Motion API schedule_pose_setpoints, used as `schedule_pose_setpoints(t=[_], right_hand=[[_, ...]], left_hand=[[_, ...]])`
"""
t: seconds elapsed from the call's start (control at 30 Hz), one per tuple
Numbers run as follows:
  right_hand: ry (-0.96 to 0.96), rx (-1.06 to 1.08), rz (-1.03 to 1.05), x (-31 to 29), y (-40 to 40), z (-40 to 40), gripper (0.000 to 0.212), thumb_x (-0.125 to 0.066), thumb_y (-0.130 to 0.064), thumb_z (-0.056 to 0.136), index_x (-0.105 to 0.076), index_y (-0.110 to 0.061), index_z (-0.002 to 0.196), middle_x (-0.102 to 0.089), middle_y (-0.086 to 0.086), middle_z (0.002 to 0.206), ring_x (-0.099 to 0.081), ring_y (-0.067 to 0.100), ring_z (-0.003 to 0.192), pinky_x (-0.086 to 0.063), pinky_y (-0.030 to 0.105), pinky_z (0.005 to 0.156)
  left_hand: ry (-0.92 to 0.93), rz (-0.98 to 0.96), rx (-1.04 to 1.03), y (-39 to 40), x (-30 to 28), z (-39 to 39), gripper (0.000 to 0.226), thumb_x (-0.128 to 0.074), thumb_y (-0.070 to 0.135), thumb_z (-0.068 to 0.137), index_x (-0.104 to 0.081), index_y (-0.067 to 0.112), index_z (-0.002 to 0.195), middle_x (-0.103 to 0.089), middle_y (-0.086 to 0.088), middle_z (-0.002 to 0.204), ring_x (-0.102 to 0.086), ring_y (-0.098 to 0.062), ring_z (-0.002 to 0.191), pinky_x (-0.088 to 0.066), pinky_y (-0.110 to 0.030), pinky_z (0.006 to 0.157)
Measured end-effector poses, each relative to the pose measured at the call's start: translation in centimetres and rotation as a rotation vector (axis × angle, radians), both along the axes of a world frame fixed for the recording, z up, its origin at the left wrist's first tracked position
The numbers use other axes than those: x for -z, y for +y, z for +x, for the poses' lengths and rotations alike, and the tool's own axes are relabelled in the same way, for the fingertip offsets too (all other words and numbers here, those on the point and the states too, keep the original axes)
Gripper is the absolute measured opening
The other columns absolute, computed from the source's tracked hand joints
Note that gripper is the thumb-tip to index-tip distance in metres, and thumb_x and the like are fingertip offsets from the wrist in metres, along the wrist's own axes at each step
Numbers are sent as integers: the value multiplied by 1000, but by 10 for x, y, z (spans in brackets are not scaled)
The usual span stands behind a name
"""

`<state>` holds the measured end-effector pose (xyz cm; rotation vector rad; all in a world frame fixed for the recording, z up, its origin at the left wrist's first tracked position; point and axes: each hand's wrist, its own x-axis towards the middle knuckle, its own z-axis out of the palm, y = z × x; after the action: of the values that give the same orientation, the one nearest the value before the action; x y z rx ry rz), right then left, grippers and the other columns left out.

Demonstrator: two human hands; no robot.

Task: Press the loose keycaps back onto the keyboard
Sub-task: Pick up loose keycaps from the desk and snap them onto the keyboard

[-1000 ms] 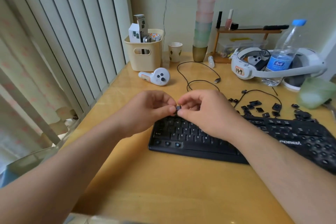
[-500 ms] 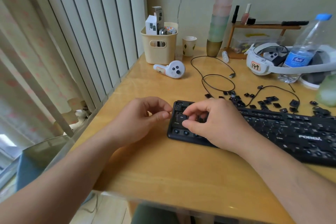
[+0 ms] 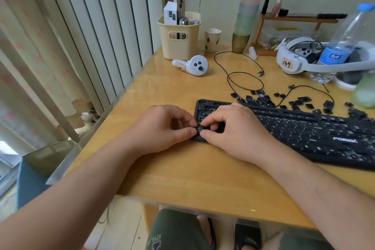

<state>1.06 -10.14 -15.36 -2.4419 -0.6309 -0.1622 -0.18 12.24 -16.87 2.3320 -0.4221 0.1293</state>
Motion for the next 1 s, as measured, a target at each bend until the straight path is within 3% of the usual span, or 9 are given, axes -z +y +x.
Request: schedule_pose_setpoints(t=[0.33,0.57,0.73,0.9,1.0], right_hand=[[-90,-31,-56,4,1,-2,11,-69,-44,93,-79,-39,91,-64,-19,86,-46,12,97,-45,51,94],[-125,-18,-132,4,-2,-2,13,-68,-46,93,-79,-41,95,-61,-17,89,-45,12,100,-40,47,95],[-15,5,-37,2,2,4,16,-70,-45,90,-74,-38,76,-63,-18,79,-54,12,95,-45,51,97],[172,111,15,-8,8,14,19,-83,-47,77,-72,-32,72,-65,-26,63,-60,6,69,-52,43,83],[210,130,-75,-14,9,18,29,-86,-46,75,-69,-24,68,-64,-19,59,-56,7,68,-51,45,88]], left_hand=[[1,-31,17,-2,1,1,7,-82,32,88,-79,36,93,-70,20,83,-61,-3,71,-45,-12,67],[54,-89,35,-2,2,2,7,-80,34,90,-79,38,96,-70,21,75,-61,-4,66,-50,-22,68],[121,-123,33,-3,0,7,2,-78,37,91,-80,37,93,-75,11,83,-61,-8,72,-54,-30,75],[173,-153,30,-4,-3,8,3,-81,30,89,-82,33,91,-73,14,74,-56,1,64,-46,-14,64],[183,-128,4,-5,-3,9,3,-82,32,89,-82,34,89,-72,15,72,-56,1,63,-46,-14,64]])
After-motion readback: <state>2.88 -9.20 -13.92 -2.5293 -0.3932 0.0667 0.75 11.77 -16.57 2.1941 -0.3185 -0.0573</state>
